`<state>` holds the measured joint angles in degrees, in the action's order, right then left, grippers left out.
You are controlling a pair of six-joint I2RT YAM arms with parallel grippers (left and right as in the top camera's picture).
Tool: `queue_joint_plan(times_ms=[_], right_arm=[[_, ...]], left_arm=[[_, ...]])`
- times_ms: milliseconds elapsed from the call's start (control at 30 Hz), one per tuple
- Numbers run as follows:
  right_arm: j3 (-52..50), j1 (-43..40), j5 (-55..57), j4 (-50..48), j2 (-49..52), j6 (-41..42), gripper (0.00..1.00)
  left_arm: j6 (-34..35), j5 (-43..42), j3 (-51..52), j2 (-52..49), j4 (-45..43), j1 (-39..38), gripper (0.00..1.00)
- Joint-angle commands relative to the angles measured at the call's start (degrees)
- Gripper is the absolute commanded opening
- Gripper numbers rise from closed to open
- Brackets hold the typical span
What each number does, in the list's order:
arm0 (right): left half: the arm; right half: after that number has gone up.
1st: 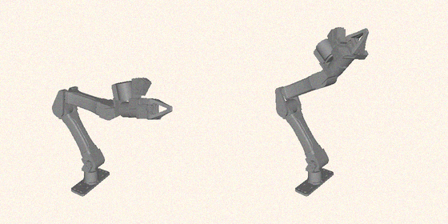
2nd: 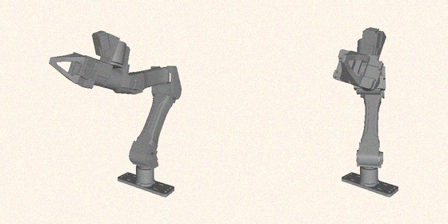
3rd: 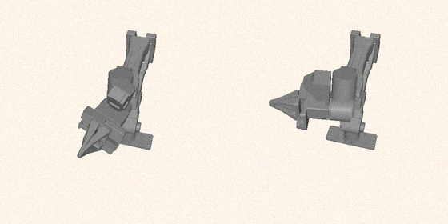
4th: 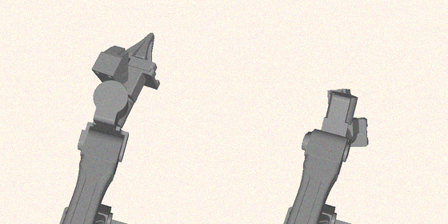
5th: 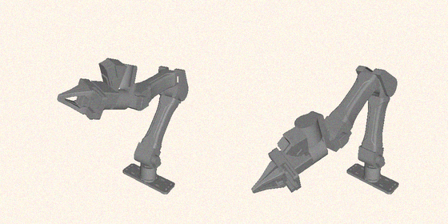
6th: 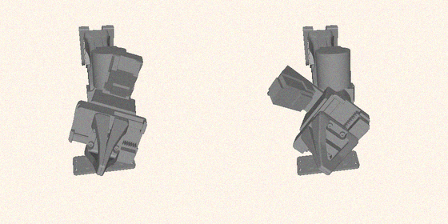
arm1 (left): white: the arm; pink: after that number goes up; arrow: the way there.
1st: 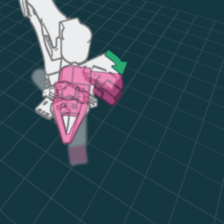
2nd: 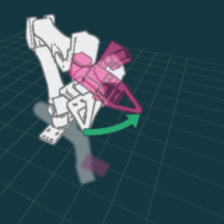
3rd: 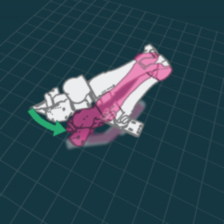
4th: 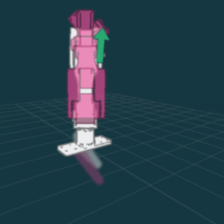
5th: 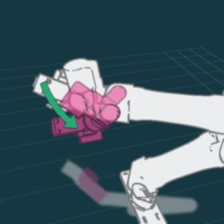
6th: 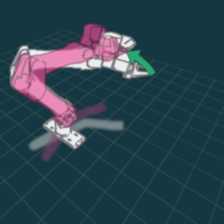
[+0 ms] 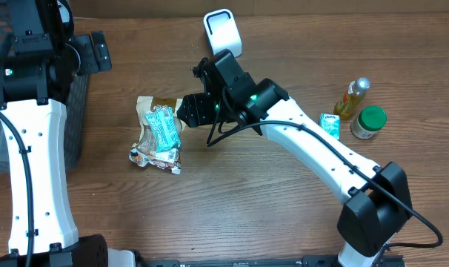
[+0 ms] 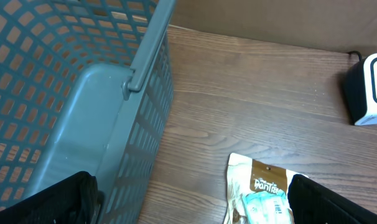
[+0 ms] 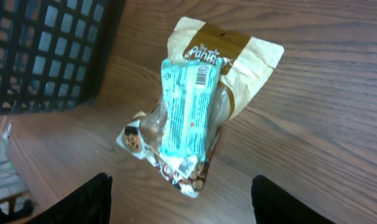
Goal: Scan the item barcode
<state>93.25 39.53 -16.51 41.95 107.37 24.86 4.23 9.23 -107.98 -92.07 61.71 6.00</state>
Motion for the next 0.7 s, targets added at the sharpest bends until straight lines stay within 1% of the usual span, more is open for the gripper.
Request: queue_joint_plan(times_ms=[0, 200, 233, 333, 433, 600, 667], right_arm=[[-3.32, 0.17, 0.37, -4.24, -0.13, 4.15, 0.68], [-6.88, 0.74, 0.35, -12.81, 2.78, 7.52, 0.64], [-7.17, 1.05, 0.37, -14.08, 3.78, 8.26, 0.64], [-7.48, 2.27, 0.37, -17.53, 7.26, 9.73, 0.59], [-7.48, 4.02, 0.31, -21.94, 11.58, 9.70, 0.58], [-7.48, 6.12, 0.39, -24.85, 14.29, 9.66, 0.57], [-7.48, 6.40, 0.42, -25.20, 14.53, 9.66, 0.54]], left_arm=[[-0.85, -0.09, 0.00, -0.20, -0.20, -0.07, 0.99], [-0.85, -0.09, 0.00, -0.20, -0.20, -0.07, 1.00], [-0.85, -0.09, 0.00, -0.20, -0.20, -0.07, 1.00], [-0.85, -0.09, 0.00, -0.20, -0.20, -0.07, 1.00], [-0.85, -0.09, 0.00, -0.20, -0.20, -0.07, 1.00], [-0.85, -0.09, 0.00, -0.20, -0.20, -0.13, 1.00], [-0.85, -0.09, 0.00, -0.20, -0.20, -0.13, 0.99]])
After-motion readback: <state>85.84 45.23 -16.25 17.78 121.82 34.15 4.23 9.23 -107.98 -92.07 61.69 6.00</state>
